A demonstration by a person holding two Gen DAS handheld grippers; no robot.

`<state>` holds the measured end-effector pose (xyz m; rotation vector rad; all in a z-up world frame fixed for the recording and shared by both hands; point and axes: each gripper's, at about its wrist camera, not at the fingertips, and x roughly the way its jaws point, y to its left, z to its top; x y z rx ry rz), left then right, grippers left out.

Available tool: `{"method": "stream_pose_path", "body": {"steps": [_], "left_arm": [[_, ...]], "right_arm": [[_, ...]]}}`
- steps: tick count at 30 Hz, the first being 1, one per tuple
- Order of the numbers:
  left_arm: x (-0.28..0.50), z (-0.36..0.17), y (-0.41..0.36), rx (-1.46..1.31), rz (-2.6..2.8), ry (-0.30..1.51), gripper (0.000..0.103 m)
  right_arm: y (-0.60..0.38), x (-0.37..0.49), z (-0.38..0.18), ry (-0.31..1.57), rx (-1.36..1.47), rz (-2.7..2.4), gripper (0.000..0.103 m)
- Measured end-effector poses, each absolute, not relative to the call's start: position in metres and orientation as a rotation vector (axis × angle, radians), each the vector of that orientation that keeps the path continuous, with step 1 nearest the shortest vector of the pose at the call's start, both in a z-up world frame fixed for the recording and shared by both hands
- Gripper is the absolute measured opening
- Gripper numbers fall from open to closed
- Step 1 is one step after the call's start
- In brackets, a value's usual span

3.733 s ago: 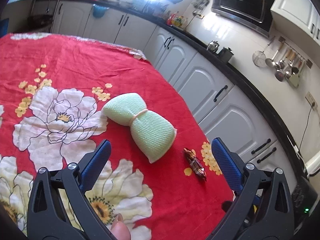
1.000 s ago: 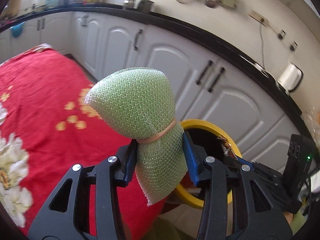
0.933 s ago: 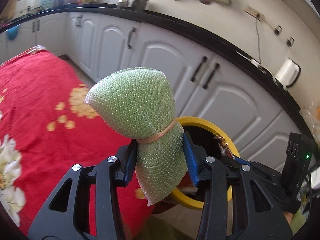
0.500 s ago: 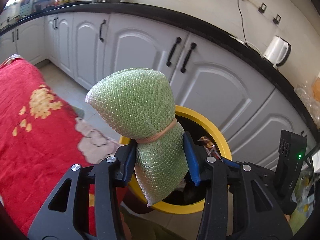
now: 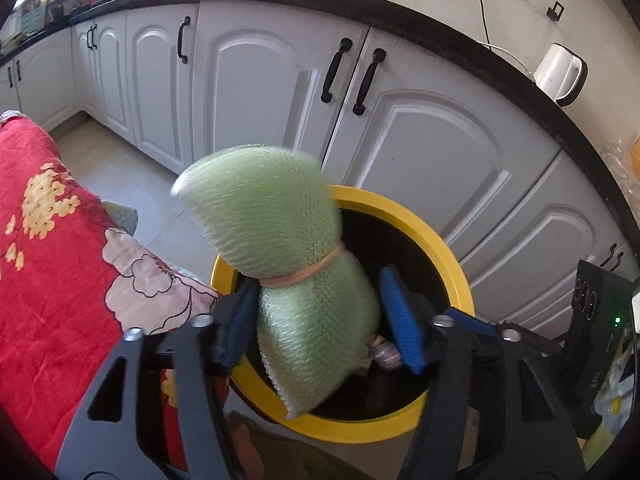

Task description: Collect trash

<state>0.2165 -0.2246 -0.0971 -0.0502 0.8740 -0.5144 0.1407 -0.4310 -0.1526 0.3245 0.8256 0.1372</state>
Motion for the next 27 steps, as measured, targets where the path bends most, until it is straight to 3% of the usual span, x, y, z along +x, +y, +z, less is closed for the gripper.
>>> {"method": "stream_pose_path", "body": {"steps": [4,8,10,19,23,27], "left_arm": [[0.215,-0.098,-0.22,-0.048,-0.509,0.877,0.077],[0.211,-0.097,-0.216,-0.052,-0.511,0.877,0.086],[0.207,-0.095,-0.214,-0.05,-0.511,0.875,0.092],[0.187,-0.072,-0.185,-0.069,-0.458,0.814,0.092],[0.169,-0.055,-0.164,-0.089,-0.427,0.759,0.092],[0.149,-0.039,-0.144,-0.096,-0.39,0.706,0.092]], "right_arm": [[-0.435,0.136,-0.148,0.815,0.322,0.131,0.051],[-0.435,0.132,-0.142,0.802,0.319,0.129,0.057],[-0.435,0.128,-0.138,0.79,0.314,0.125,0.064],[-0.424,0.11,-0.11,0.718,0.26,0.11,0.082],[-0.412,0.097,-0.091,0.657,0.238,0.117,0.096],[-0.394,0.08,-0.07,0.583,0.211,0.133,0.097]]}}
